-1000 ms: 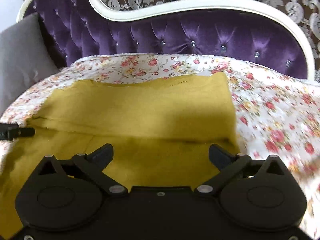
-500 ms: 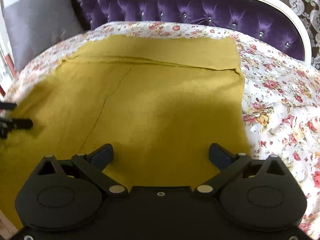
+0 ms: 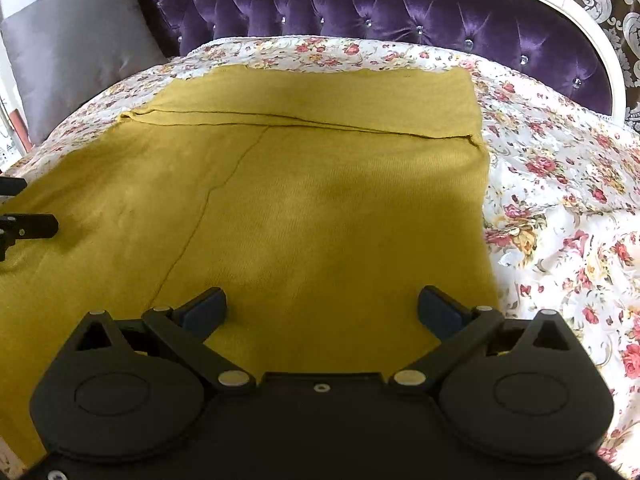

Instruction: Fold small clothes

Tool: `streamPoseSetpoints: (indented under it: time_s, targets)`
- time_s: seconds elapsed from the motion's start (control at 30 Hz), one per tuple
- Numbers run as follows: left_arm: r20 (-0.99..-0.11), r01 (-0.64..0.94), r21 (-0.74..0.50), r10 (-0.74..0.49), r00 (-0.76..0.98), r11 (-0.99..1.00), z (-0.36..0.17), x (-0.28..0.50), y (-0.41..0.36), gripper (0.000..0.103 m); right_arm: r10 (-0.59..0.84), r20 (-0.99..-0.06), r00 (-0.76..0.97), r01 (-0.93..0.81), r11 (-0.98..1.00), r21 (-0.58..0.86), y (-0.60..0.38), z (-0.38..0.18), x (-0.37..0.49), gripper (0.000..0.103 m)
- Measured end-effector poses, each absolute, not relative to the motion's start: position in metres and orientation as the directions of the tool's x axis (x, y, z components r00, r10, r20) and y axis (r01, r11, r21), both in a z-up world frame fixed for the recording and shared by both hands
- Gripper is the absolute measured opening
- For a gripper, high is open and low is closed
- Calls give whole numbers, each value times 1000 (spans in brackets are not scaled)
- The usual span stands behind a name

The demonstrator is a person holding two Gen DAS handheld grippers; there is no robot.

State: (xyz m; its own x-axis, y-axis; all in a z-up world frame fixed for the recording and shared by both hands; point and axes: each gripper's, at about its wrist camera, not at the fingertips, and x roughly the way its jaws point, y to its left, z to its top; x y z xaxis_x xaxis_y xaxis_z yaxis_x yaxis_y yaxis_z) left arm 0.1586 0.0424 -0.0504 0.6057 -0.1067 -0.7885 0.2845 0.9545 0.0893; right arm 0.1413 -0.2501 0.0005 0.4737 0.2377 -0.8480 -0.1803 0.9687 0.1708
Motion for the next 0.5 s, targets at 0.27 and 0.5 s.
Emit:
streamPoseSetpoints:
  time_s: [0.27,0.5]
  targets:
    - [-790,290,78,-118,601,954,-47,160,42,102,238,-851,468,-189,968,167,-250,5,144,103]
    - [-787,261,63,-112,606,963,-58,157,49,102,261,-842,472,-183,963,197,-252,11,144,103]
